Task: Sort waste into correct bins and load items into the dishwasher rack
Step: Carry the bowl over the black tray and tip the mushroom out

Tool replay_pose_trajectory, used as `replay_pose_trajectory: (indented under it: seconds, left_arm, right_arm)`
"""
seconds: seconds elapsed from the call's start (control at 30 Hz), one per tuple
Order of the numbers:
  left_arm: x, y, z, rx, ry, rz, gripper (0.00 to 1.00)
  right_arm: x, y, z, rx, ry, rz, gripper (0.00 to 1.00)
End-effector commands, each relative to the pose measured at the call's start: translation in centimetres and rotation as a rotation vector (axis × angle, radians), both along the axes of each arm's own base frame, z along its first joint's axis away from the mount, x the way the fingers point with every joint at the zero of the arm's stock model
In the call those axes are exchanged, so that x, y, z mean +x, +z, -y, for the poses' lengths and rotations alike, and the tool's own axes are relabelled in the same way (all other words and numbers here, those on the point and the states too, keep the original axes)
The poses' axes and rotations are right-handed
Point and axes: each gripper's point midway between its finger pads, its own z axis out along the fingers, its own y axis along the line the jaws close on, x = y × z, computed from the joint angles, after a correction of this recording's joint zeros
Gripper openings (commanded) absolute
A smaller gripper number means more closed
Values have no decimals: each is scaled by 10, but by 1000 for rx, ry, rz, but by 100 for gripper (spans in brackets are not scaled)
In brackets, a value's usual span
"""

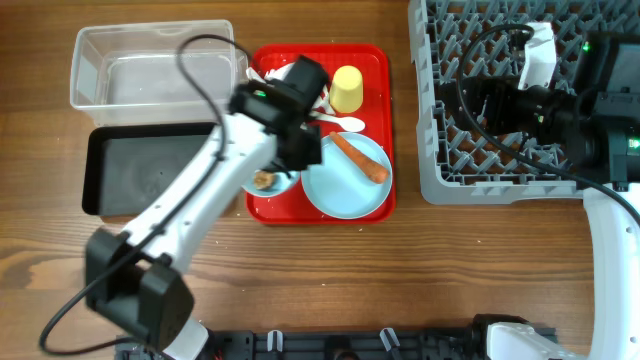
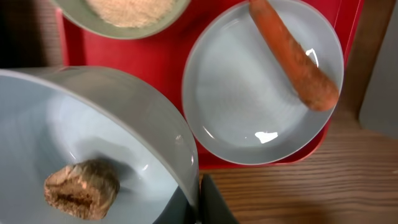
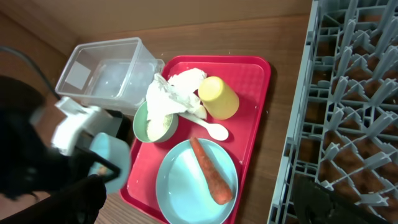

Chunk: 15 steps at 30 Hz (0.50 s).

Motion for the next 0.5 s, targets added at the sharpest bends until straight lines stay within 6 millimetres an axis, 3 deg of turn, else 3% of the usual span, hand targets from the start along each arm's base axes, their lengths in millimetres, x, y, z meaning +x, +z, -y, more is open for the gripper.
replay_pose_trajectory:
  seconds: [0.0, 0.2, 0.37, 0.47]
  left_arm:
    - [22, 42, -53, -131, 106, 63, 4]
    - [46, 51, -165, -431, 202, 73, 4]
    - [39, 50, -210, -728, 199, 201, 4]
    - [38, 37, -233, -904, 261, 286, 4]
  right_arm:
    - [5, 6, 1, -8, -8, 19, 99]
    - [4, 5, 1, -7, -9, 14, 99]
    - [4, 5, 1, -7, -9, 14, 99]
    - [4, 5, 1, -5, -9, 11, 100]
